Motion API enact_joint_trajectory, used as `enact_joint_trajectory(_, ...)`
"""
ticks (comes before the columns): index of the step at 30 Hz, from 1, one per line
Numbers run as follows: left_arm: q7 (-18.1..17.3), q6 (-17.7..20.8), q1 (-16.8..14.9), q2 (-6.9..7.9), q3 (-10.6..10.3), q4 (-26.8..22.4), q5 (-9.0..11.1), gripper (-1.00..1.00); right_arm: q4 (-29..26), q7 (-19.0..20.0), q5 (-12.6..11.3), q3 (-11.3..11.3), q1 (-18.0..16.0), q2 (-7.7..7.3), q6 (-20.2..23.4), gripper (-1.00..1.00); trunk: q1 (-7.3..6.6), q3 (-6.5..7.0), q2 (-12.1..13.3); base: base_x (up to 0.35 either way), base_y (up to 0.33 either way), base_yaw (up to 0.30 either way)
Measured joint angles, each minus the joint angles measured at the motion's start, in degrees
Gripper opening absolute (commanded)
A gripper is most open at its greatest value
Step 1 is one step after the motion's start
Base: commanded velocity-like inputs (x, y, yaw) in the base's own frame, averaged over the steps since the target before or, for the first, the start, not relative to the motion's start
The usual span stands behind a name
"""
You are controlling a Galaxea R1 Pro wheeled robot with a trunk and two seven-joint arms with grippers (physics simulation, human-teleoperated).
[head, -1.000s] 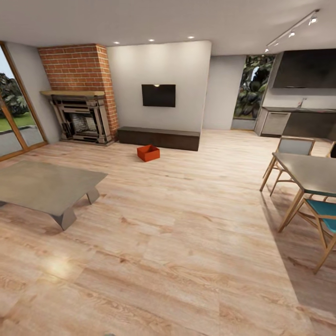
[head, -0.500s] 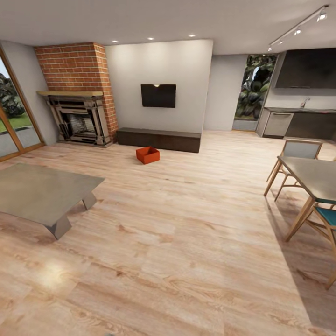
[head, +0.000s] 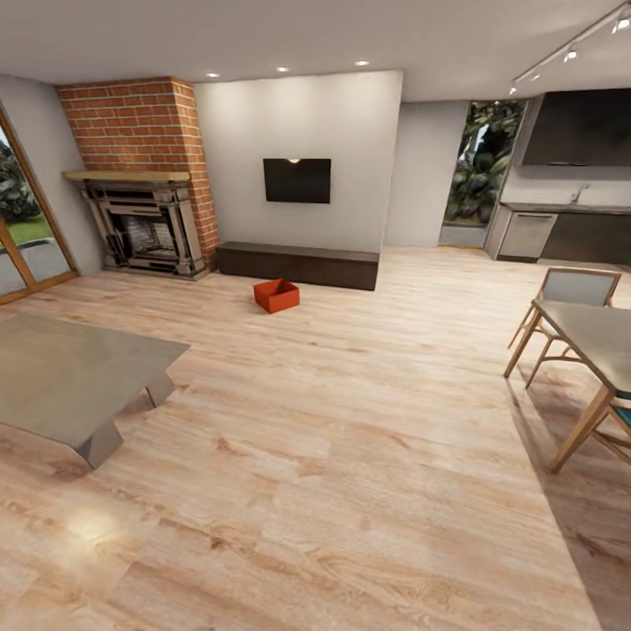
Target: Move the two storage containers from the living room to the garage. In the garage, place one container on the floor and stack the other container on top of it (either order is fine).
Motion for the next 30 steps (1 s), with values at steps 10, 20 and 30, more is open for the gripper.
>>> enact_joint_trajectory(10, 0.00, -0.01, 0.02, 0.00, 0.00, 0.00, 0.00, 1.00, 0.00, 0.00, 0.00, 0.00, -0.01, 0.00, -0.01, 1.00, 0.00, 0.00, 0.00, 0.322, 0.000, 0.000)
enact_joint_trajectory(20, 0.00, -0.01, -0.01, 0.00, 0.00, 0.00, 0.00, 1.00, 0.00, 0.00, 0.00, 0.00, -0.03, 0.01, 0.02, 1.00, 0.00, 0.00, 0.00, 0.322, 0.000, 0.000)
enact_joint_trajectory(30, 0.00, -0.01, 0.02, 0.00, -0.01, 0.00, -0.06, 1.00, 0.00, 0.00, 0.00, 0.00, -0.01, 0.00, 0.06, 1.00, 0.00, 0.00, 0.00, 0.322, 0.000, 0.000)
